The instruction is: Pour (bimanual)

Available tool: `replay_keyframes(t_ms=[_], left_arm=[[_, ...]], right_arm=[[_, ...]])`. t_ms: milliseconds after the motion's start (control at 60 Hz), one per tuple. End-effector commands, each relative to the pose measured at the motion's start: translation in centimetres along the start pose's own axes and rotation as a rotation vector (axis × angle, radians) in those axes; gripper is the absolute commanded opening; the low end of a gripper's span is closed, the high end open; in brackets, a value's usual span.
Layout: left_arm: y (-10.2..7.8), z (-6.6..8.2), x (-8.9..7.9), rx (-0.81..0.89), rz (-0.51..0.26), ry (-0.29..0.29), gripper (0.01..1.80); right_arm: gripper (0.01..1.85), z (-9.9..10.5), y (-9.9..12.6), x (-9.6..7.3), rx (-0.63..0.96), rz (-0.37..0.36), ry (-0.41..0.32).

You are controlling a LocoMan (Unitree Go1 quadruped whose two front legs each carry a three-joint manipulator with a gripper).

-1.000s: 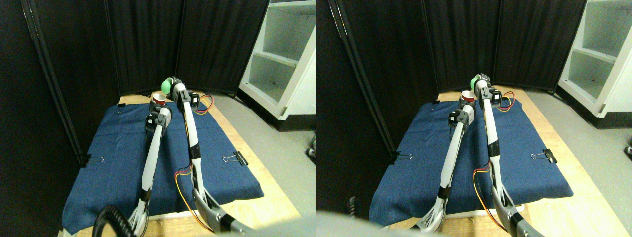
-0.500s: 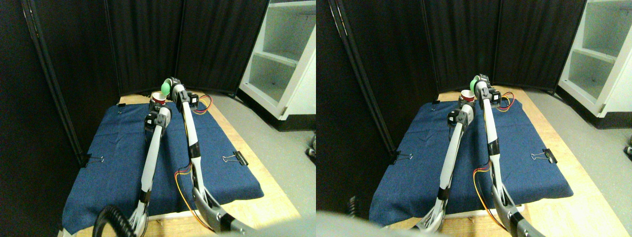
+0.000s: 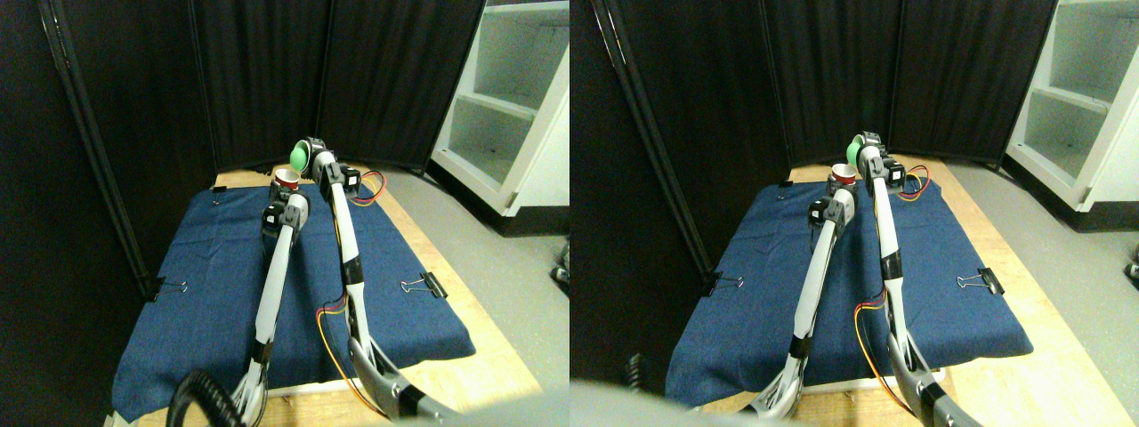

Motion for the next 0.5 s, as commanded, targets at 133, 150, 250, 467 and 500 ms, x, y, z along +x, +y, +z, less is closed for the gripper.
replay_keyframes(t_ms=[133, 150, 250, 467, 500], left_arm=[[-0.64, 0.09, 0.04, -0.026, -0.031, -0.014, 0.33], [-0.64, 0.09, 0.04, -0.026, -0.032, -0.013, 0.33], [-0.64, 0.06, -0.02, -0.022, -0.034, -0.013, 0.33], [-0.7, 0.15, -0.14, -0.016, -0.039, -0.014, 0.33], [-0.71, 0.18, -0.16, -0.015, -0.04, -0.014, 0.33]], right_arm=[[0.33, 1.12, 0.66, -0.2, -0.065, 0.016, -0.021], [0.33, 1.11, 0.73, -0.26, -0.065, 0.007, -0.018], [0.33, 1.02, 1.0, -0.43, -0.113, 0.024, -0.003], [0.33, 1.06, 1.13, -0.59, -0.155, 0.03, -0.011], [0.33, 1.05, 1.19, -0.68, -0.178, 0.026, -0.006]])
